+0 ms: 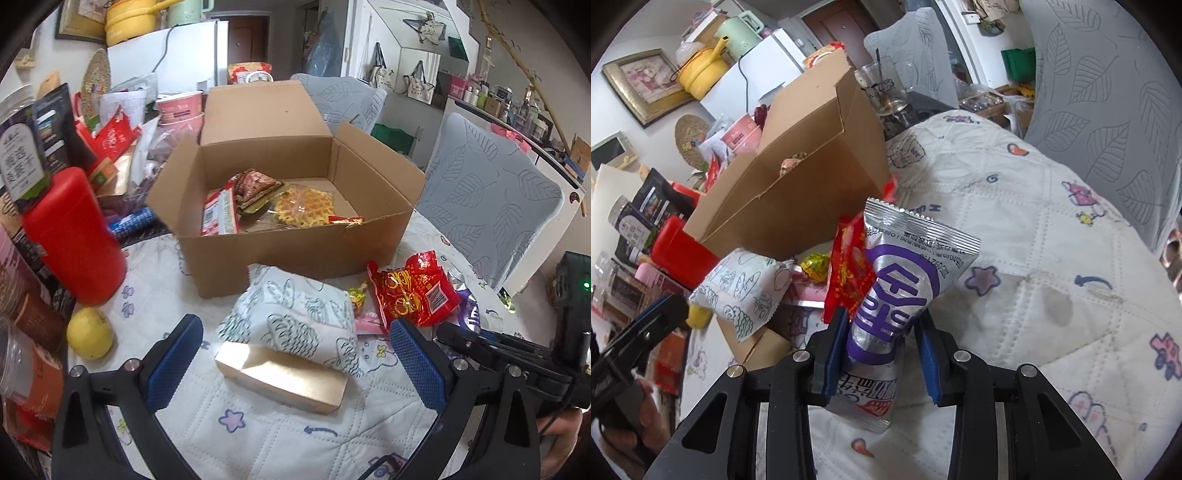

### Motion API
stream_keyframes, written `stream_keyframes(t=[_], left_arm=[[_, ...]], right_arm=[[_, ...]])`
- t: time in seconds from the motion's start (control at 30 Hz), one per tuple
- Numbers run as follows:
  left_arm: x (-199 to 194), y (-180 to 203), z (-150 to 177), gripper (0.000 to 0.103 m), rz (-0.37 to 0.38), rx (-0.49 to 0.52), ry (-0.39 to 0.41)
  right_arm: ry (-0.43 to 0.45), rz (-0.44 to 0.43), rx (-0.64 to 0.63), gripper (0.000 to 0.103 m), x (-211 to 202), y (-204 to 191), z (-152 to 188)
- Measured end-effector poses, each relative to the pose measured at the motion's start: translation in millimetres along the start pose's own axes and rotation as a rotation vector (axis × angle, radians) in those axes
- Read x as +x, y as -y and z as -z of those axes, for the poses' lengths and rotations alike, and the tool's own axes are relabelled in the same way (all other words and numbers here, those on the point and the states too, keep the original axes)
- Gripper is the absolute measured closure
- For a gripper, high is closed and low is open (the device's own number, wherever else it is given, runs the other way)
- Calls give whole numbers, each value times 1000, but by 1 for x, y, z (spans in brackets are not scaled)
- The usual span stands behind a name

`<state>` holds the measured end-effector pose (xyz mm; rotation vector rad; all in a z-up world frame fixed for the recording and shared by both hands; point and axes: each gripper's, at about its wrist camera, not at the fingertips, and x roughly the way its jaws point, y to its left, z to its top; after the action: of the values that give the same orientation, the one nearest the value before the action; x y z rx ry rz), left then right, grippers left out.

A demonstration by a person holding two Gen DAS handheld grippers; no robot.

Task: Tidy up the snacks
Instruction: 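Grasp the white patterned bag with the left gripper while the right grasps the purple-labelled silver bag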

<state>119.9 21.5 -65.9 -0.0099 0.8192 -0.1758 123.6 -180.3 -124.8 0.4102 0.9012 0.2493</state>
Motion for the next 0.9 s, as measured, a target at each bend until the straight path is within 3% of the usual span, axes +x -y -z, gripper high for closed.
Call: stream_keyframes(t=[0.47, 0.63, 0.73, 0.8, 0.9], left_arm=[[76, 12, 2, 0, -42, 51, -190], [81, 20, 3, 0, -75, 98, -159], [82, 17, 3, 13, -63, 92, -138], [79, 18, 3, 28, -54, 101, -129], [74, 24, 4, 36, -67, 134, -118]], right_arm=[[-19, 3, -19, 68, -8, 14, -5], [-26, 11, -24, 68, -5, 15, -6], [-26, 18, -29, 69, -5, 16, -6], [-25, 22, -34, 69, -5, 16, -6], [-22, 25, -32, 70, -7, 17, -4]])
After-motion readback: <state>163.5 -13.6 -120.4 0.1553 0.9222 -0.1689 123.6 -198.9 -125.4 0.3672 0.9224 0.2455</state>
